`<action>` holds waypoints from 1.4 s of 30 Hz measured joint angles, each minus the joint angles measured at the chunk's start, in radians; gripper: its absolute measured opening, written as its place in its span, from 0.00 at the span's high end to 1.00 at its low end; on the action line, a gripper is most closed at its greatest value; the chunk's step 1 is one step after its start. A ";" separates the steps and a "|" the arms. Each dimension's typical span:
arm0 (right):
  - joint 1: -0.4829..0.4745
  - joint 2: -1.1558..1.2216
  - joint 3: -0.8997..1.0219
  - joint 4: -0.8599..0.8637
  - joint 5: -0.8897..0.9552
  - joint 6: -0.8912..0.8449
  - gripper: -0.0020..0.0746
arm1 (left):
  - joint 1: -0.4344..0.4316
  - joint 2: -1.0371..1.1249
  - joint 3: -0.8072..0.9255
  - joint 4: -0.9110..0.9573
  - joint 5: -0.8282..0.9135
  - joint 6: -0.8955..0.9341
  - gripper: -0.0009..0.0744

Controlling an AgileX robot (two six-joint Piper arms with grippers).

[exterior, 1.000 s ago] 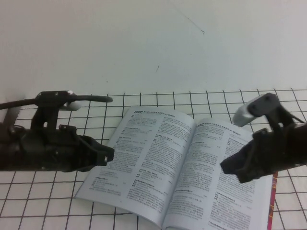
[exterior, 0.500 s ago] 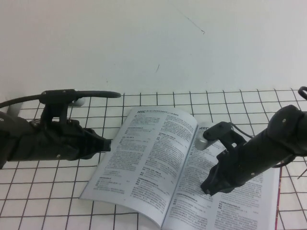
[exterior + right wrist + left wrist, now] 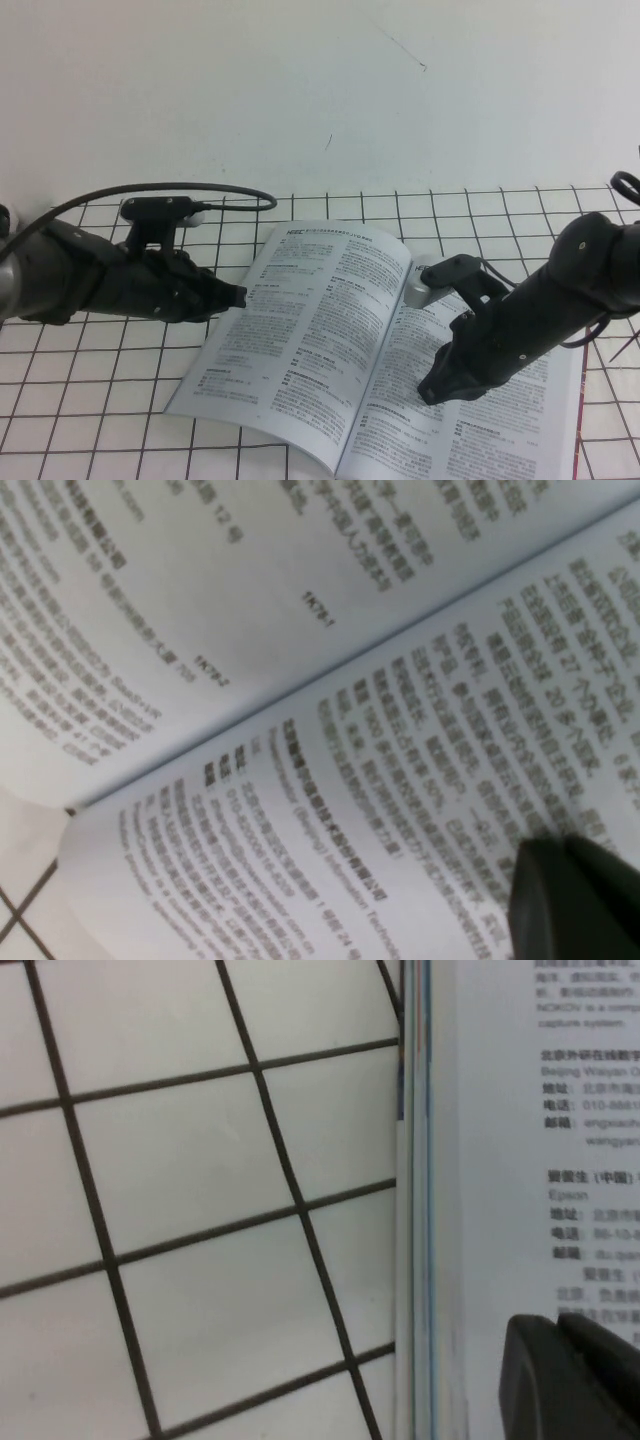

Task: Close book
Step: 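Close the open booklet and leave it lying on the table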

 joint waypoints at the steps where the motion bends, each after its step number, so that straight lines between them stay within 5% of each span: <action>1: 0.000 0.000 -0.002 0.000 0.002 0.000 0.98 | 0.000 0.020 -0.015 -0.001 -0.001 0.003 0.99; 10: 0.000 0.002 -0.002 -0.004 0.005 0.002 0.98 | 0.000 0.106 -0.056 0.017 -0.120 0.003 0.99; 23: 0.000 0.002 -0.002 -0.004 0.005 0.004 0.98 | -0.027 0.138 -0.068 0.081 -0.069 -0.091 0.99; 29: 0.000 0.002 -0.002 -0.004 0.005 0.004 0.98 | -0.032 0.142 -0.074 0.005 0.103 -0.103 0.99; 42: -0.010 -0.007 -0.017 -0.046 0.039 0.052 0.98 | -0.113 0.156 -0.070 -0.437 0.624 0.270 0.99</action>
